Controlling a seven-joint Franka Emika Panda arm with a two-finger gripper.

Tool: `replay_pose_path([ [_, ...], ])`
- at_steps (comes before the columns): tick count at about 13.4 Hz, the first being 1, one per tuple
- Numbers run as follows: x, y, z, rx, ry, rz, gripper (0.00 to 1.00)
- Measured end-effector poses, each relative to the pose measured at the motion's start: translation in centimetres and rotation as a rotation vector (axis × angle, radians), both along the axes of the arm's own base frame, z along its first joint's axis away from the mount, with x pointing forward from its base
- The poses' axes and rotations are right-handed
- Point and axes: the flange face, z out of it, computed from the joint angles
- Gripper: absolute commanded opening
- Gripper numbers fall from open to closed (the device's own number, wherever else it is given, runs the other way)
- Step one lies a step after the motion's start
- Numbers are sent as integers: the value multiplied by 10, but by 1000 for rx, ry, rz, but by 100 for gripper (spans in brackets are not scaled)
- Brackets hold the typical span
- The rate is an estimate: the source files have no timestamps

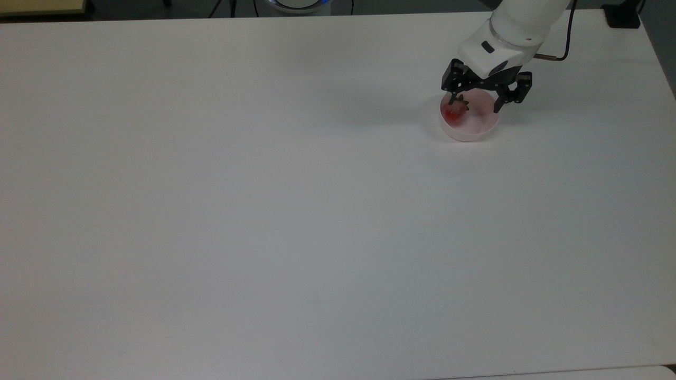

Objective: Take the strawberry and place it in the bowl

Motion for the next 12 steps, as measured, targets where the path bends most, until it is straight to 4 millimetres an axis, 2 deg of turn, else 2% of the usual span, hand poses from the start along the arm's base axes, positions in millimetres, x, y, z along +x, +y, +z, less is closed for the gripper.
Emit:
replay_pose_path([
  [2,-2,-4,8,-11,21,26,100],
  [3,-1,-14,21,-15,36,49,100],
  [4,6,-32,41,-6,44,72,100],
  [5,18,-63,65,4,54,90,100],
  [6,33,-109,93,15,61,104,100],
  [9,55,-224,149,39,45,105,100],
  [11,57,-313,177,19,35,108,100],
  [12,57,-336,181,0,37,108,100],
])
